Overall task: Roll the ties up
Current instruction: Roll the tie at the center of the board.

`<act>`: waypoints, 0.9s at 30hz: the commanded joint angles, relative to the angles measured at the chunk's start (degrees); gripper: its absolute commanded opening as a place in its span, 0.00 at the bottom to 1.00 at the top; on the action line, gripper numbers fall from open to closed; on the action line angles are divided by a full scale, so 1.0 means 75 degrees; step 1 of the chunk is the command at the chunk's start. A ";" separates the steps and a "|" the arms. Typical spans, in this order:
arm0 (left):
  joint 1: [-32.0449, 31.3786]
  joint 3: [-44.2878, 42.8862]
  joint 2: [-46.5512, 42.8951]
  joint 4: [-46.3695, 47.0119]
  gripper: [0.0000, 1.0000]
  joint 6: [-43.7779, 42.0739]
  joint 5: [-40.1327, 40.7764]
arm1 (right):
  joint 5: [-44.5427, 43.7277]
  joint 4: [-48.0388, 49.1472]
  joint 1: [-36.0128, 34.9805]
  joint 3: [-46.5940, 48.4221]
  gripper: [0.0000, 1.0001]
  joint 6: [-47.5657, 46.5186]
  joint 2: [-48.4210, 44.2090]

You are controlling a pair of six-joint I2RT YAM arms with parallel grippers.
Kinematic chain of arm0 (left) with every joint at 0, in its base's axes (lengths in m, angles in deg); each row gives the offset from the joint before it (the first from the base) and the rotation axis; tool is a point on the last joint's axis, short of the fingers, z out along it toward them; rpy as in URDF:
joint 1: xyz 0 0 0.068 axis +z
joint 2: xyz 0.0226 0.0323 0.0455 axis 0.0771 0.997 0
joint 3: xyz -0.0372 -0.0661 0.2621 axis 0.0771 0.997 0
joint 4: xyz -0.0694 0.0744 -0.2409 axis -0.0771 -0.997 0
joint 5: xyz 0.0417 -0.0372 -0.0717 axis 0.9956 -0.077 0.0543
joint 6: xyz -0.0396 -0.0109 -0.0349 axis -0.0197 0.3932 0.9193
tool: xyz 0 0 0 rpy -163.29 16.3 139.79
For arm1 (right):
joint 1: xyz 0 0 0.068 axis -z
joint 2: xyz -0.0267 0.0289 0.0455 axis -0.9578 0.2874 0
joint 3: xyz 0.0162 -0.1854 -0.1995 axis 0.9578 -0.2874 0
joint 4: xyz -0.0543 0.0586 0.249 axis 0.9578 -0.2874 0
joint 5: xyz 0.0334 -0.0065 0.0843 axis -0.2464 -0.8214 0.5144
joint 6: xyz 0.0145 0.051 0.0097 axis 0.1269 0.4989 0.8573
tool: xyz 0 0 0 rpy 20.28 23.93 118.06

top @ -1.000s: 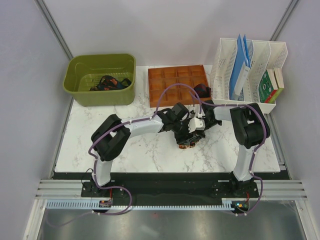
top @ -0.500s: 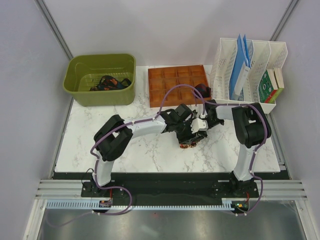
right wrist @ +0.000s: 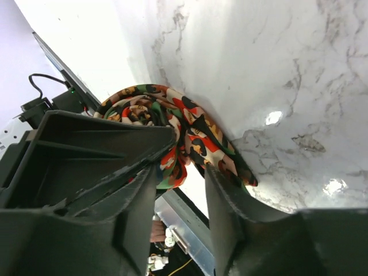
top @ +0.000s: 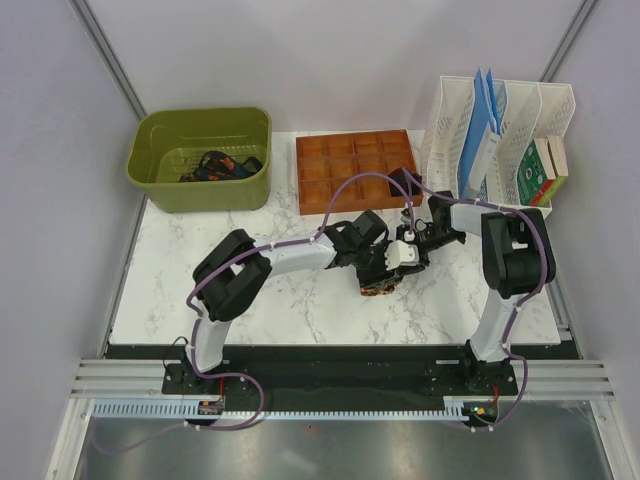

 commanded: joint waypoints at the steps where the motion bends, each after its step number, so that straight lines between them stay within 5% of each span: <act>1: -0.0130 0.0368 0.0646 -0.0754 0.24 -0.0317 0.0021 | 0.0873 0.0413 -0.0026 0.0137 0.51 0.0257 -0.0506; 27: 0.0022 0.0039 0.0822 -0.0906 0.24 -0.0247 -0.0191 | 0.2455 0.0708 -0.0144 -0.0649 0.53 -0.0292 -0.0729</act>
